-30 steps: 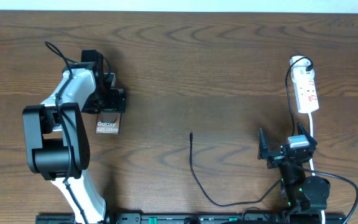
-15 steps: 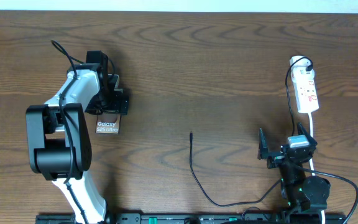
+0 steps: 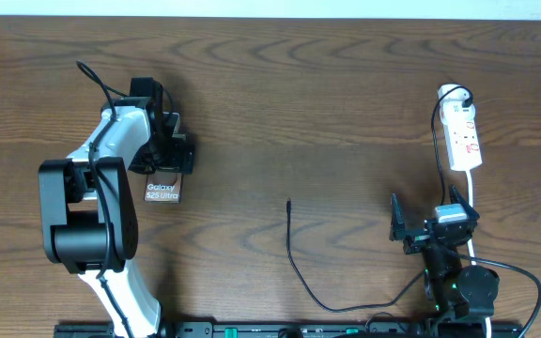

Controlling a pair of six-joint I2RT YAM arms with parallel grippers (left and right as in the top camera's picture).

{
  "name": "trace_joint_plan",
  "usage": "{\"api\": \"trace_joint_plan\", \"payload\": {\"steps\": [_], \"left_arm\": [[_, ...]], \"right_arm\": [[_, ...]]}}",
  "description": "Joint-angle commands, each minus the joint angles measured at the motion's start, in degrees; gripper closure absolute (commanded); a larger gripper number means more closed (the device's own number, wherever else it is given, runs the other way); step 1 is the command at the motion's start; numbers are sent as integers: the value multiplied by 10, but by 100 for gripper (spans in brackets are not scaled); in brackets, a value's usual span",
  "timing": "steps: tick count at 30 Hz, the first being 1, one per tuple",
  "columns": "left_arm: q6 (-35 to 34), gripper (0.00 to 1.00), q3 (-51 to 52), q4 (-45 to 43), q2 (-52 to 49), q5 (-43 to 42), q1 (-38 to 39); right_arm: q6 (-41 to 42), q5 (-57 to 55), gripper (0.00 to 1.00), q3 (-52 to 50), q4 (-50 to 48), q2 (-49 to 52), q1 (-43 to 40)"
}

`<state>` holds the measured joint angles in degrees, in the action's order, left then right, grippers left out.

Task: Plug charger to phone and switch on socket
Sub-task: 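Lower the left gripper and close it on the phone's long edges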

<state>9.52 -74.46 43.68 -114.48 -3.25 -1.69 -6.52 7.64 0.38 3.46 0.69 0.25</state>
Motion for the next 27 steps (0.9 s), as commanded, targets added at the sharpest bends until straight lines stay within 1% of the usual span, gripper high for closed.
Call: {"api": "trace_joint_plan", "payload": {"steps": [1,11,15,27], "left_arm": [[12,2,23,10,-7,-1,2],[12,2,23,20,-7,-2,2],[12,0,23,27,-7,-2,2],[12,0,23,19,-7,-1,2]], "right_arm": [[-4,-6,1,-1,3,-3,6],[-4,-6,1,-1,3,-3,6],[-4,-6,1,-1,3,-3,6],[-4,-6,1,-1,3,-3,6]]}}
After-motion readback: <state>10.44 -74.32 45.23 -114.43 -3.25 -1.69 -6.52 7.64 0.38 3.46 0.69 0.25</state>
